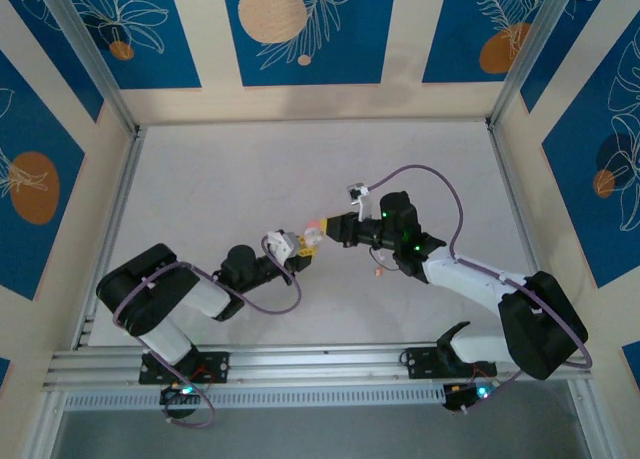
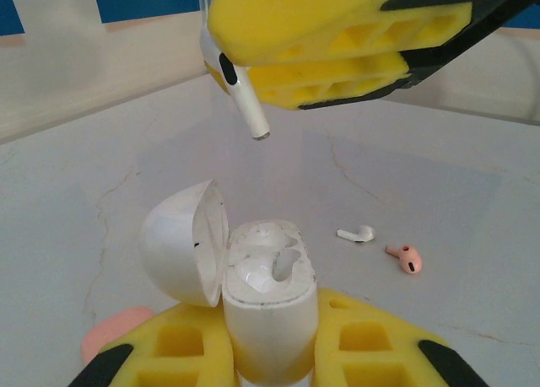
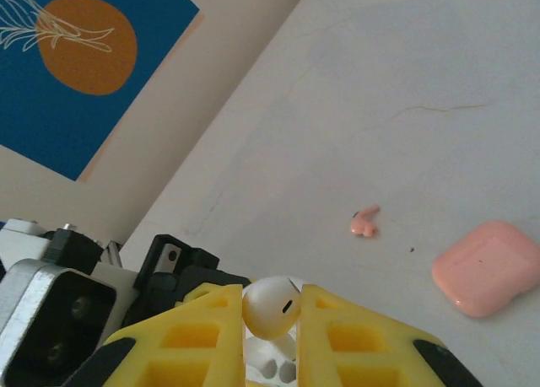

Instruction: Insert the wireless bluetooth earbuds into the charging case

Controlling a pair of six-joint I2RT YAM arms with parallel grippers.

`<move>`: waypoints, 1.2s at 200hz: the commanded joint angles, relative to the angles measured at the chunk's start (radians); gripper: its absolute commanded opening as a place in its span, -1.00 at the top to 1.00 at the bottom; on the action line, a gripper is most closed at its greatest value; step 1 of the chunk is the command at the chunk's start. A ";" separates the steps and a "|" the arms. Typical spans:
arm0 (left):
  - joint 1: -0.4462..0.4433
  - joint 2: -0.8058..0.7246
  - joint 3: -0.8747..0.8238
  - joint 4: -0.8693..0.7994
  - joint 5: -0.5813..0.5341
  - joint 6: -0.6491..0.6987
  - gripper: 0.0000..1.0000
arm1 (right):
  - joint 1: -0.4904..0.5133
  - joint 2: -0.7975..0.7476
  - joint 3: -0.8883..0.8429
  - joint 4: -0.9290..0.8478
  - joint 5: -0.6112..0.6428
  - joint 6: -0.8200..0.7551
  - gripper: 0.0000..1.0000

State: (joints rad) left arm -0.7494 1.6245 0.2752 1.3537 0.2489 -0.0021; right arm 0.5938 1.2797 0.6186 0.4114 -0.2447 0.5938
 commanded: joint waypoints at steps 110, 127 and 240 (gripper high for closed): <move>-0.014 -0.074 0.018 0.053 -0.025 -0.016 0.72 | 0.047 0.040 -0.019 0.081 -0.021 0.027 0.61; -0.014 -0.078 0.019 0.053 -0.031 -0.017 0.72 | 0.052 0.042 -0.021 0.090 -0.021 0.034 0.61; -0.014 -0.117 0.019 0.053 -0.057 -0.019 0.72 | 0.075 0.039 -0.040 0.113 -0.042 0.028 0.61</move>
State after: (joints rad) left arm -0.7513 1.5375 0.2764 1.3437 0.2104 -0.0101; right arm 0.6502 1.3140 0.6060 0.5285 -0.2604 0.6258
